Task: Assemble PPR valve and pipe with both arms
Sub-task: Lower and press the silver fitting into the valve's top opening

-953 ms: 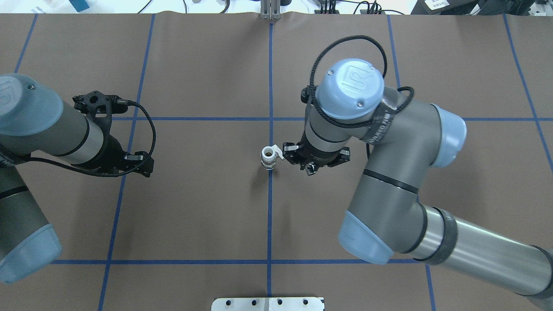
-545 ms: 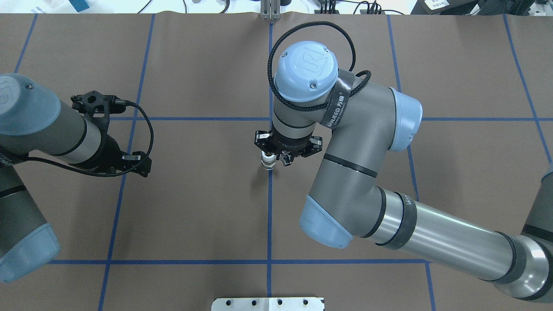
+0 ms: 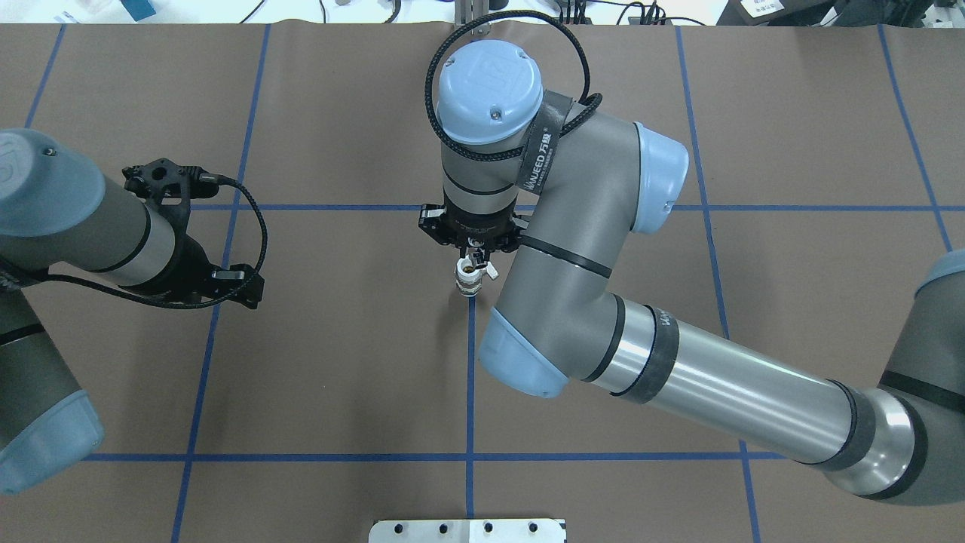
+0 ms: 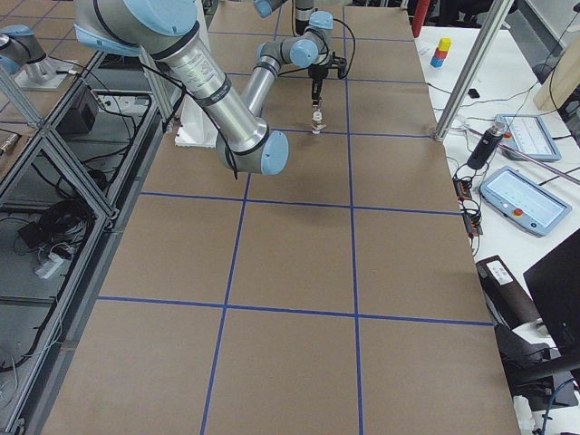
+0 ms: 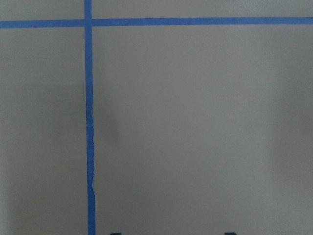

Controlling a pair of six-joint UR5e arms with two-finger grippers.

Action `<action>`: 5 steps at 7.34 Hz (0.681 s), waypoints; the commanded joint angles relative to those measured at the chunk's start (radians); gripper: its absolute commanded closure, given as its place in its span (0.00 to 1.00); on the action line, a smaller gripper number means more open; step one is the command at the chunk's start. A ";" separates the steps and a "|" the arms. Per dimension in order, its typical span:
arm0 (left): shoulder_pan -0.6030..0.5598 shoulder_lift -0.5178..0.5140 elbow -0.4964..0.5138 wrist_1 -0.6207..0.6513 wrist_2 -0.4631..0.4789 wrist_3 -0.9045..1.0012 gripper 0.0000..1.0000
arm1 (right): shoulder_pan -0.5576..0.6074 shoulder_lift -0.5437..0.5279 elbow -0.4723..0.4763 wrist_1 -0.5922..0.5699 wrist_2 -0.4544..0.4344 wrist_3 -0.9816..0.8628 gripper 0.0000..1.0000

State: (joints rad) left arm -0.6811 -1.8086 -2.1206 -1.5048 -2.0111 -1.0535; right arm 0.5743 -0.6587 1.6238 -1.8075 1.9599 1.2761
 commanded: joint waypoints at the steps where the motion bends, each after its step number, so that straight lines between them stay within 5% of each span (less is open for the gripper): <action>1: 0.000 0.000 0.001 0.000 0.000 0.000 0.17 | -0.001 0.010 -0.031 0.005 0.002 0.003 1.00; 2: 0.000 0.000 -0.001 0.000 0.000 0.000 0.01 | -0.001 0.011 -0.033 0.007 0.002 0.003 1.00; 5: 0.000 0.000 -0.002 0.000 0.000 0.000 0.01 | -0.004 0.011 -0.062 0.040 0.002 0.017 1.00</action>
State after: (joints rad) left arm -0.6811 -1.8086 -2.1227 -1.5048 -2.0111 -1.0538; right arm 0.5722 -0.6475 1.5772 -1.7861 1.9619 1.2831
